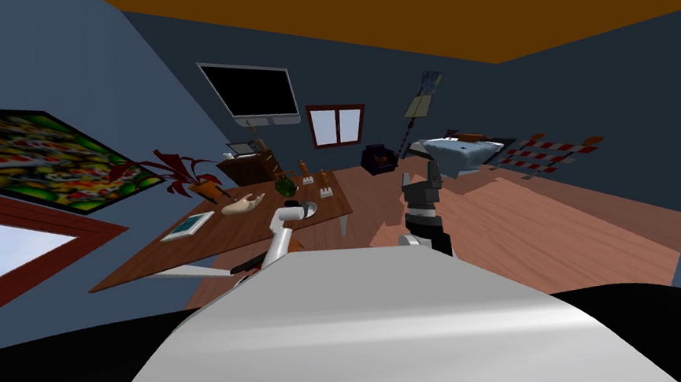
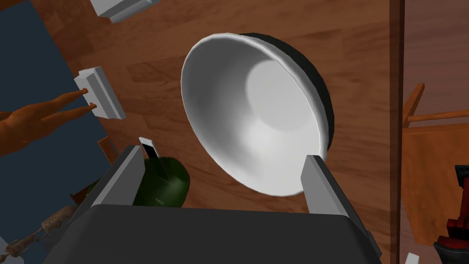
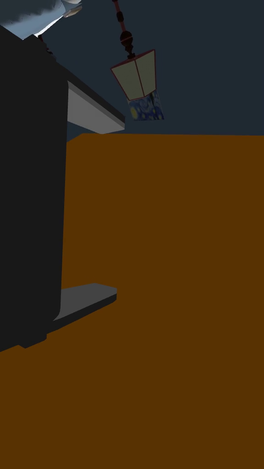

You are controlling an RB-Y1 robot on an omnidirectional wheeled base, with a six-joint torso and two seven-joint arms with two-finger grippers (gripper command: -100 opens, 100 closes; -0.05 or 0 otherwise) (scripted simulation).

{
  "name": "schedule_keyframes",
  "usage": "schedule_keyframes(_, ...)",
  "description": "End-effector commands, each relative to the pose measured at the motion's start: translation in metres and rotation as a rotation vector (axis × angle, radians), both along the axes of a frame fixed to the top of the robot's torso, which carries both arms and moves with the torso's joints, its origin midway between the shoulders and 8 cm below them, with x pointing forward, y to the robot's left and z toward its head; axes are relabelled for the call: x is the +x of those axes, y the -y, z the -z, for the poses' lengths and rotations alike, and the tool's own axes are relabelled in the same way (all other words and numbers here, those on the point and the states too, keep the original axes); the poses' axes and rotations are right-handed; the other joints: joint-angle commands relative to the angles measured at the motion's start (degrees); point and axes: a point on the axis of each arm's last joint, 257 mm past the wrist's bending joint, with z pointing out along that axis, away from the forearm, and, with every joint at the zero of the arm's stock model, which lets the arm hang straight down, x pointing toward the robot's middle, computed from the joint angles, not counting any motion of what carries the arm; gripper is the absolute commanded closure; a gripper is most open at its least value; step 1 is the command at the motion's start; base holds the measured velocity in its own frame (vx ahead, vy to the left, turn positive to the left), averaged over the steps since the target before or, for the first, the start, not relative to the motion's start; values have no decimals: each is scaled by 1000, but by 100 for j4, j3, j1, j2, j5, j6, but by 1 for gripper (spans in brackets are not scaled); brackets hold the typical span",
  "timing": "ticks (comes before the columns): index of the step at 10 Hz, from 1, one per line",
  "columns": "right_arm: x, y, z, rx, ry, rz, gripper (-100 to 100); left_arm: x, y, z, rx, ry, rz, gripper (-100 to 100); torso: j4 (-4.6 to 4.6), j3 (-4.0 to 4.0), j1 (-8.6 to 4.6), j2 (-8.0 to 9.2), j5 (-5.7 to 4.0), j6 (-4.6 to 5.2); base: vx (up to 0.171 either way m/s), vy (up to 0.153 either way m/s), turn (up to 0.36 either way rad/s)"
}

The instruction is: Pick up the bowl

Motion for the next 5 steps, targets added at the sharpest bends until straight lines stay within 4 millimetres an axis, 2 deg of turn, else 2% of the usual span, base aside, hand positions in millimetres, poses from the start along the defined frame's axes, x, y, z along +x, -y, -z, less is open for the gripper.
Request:
schedule_keyframes(1, 0, 0, 0, 0, 0, 0, 0, -7, -1, 14, 11, -70, 1, -100, 0, 0, 0, 0, 0, 0, 39, 32, 32)
schedule_keyframes(5, 0, 0, 0, 0, 0, 0, 0, -24, -5, 34, 20, -179, 0, -100, 0, 0, -1, 1, 0, 1, 29, 24, 14)
